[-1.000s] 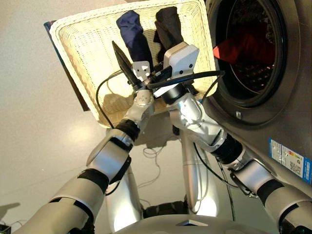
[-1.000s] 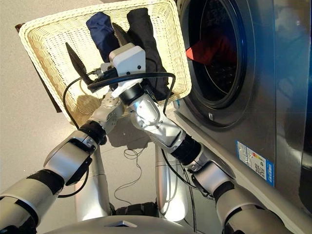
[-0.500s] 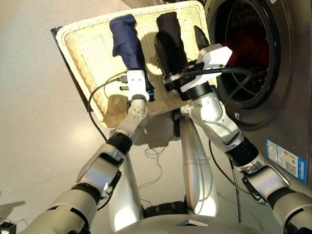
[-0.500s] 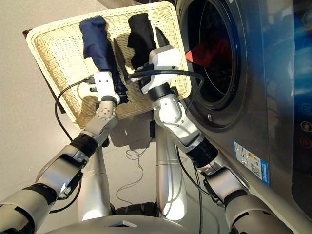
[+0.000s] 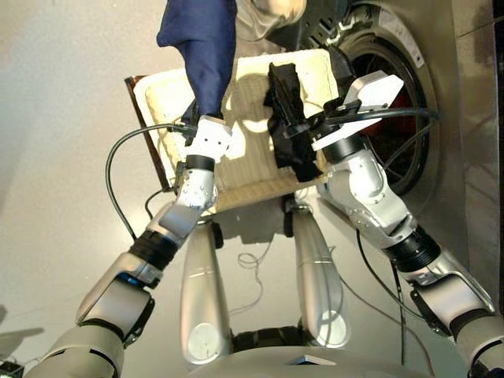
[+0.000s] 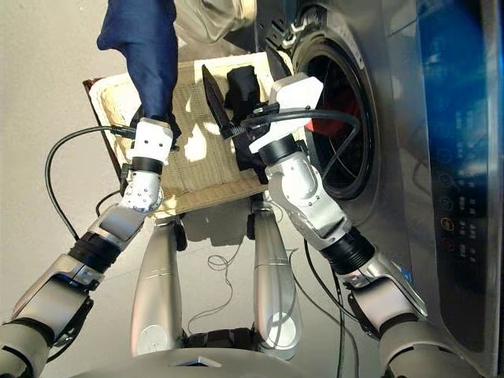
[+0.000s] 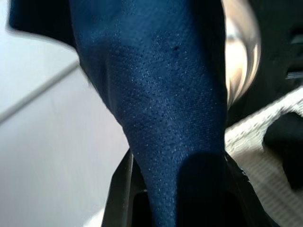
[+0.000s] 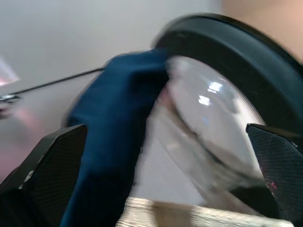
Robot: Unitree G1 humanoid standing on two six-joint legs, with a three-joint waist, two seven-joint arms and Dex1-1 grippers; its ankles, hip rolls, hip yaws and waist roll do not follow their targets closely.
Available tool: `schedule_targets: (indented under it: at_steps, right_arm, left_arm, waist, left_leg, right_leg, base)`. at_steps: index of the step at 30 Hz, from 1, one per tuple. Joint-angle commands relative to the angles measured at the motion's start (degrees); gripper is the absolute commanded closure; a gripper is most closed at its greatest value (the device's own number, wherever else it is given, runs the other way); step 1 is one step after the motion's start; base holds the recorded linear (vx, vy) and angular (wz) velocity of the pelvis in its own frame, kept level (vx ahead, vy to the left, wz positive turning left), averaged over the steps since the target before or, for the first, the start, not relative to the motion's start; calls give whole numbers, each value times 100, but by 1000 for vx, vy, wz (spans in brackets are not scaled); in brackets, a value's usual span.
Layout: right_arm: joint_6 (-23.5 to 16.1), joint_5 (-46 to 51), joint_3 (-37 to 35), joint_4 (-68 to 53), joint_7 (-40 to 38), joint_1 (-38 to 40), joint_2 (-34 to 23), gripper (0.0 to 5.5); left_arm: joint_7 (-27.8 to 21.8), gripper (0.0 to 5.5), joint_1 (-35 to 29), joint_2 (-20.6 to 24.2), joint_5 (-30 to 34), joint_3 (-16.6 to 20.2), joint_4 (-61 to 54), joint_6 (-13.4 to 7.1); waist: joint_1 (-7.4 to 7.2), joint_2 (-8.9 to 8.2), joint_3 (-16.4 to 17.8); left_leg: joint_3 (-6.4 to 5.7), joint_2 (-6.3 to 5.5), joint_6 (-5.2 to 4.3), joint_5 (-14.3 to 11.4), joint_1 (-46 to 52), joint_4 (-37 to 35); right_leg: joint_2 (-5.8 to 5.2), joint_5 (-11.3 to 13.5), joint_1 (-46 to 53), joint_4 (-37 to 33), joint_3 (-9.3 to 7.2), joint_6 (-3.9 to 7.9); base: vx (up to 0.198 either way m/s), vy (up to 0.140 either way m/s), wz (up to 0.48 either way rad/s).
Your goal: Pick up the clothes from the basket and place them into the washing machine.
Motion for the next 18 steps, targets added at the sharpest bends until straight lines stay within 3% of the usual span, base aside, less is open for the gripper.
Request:
schedule_targets:
  at_steps: [1,8,18]
  right_arm:
    - [-354,308,107,-857,275,-618,-196,0]
    - [-284,347,495,-902,328,-1260,-150,0]
    - [-278,309,528,-855,301,-1279,-97,0]
  left_arm:
    - [-108,550,21,135,511,-401,-780,-495]
    - [-87,550,-87,272,556,-607,-815,-516]
    - [45,550,-155,254,574,-610,-822,-525]
  waist:
    - [28,66,-71]
    - [79,110,-71]
    - [101,206,-71]
  left_leg:
    - [71,-145,-3,-18,206,-80]
    - [51,-130,-29,25,174,-27]
    - [40,-105,-86,54,55,29]
  right_leg:
    - [-196,719,210,-899,12,444]
    - [-224,710,217,-882,5,412]
    - [-238,662,145,-822,-3,384]
  base:
    - [0,0,0]
    - [0,0,0]
    - [0,0,0]
